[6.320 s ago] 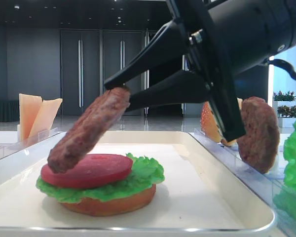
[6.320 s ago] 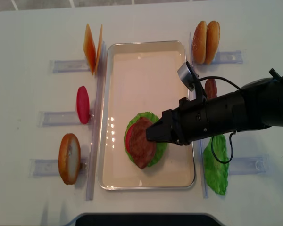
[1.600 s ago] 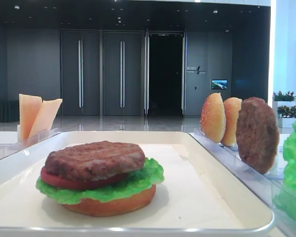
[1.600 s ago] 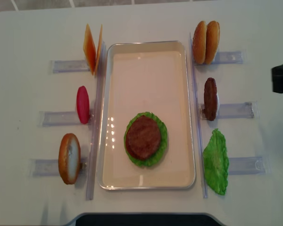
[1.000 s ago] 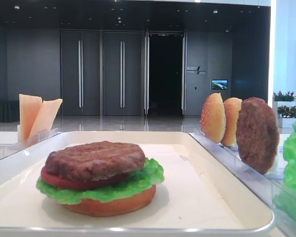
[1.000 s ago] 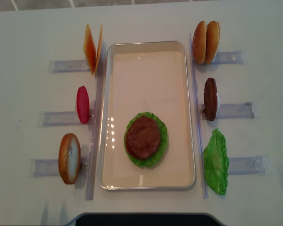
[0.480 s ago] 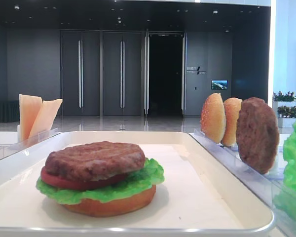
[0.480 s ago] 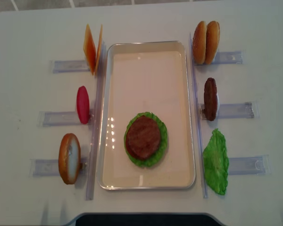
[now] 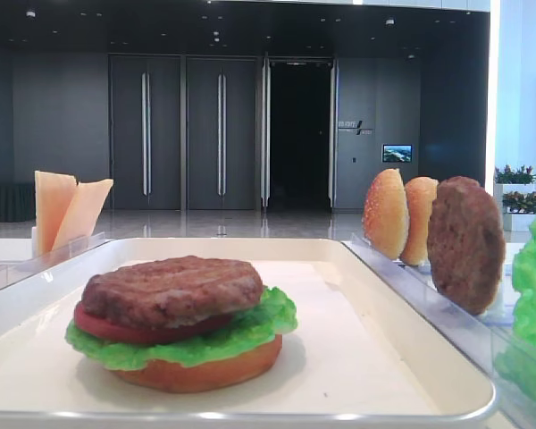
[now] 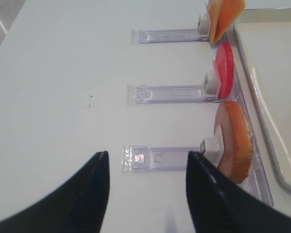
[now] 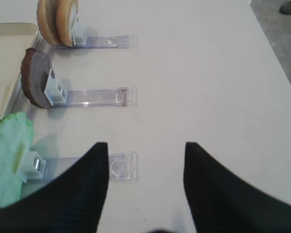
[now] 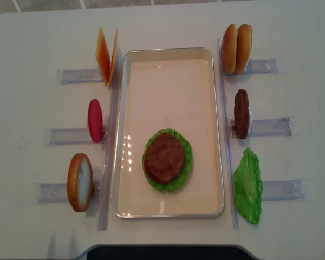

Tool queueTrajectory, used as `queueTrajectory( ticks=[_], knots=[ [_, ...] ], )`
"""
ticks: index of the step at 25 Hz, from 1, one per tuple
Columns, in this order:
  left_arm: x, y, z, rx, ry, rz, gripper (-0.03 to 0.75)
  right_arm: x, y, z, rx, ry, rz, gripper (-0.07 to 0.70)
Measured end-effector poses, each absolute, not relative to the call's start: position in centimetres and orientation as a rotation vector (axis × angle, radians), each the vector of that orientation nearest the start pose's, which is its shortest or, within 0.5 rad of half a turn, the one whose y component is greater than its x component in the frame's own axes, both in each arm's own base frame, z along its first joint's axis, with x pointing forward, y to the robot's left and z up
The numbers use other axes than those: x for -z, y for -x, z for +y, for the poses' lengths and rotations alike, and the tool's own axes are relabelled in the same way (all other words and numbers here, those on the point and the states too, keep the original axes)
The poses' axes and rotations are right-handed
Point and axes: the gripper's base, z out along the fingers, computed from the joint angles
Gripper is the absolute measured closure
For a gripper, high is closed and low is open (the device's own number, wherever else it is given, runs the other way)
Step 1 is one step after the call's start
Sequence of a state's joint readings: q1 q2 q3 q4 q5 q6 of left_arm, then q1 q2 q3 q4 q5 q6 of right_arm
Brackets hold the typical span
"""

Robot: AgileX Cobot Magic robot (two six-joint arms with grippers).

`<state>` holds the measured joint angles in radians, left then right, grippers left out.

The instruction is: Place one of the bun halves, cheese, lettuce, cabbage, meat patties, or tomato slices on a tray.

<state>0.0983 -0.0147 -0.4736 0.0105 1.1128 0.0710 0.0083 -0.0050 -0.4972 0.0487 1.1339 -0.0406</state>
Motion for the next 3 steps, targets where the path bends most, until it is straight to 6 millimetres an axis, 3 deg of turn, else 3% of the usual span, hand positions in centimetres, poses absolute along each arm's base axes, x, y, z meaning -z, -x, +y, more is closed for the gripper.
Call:
queueTrajectory(
  ticks=[3],
  knots=[
    [-26.57, 0.65, 0.02, -0.114, 0.03, 2.11, 0.325, -27.08, 0.91, 0.39, -0.042, 0.061, 2.111, 0.276]
  ],
)
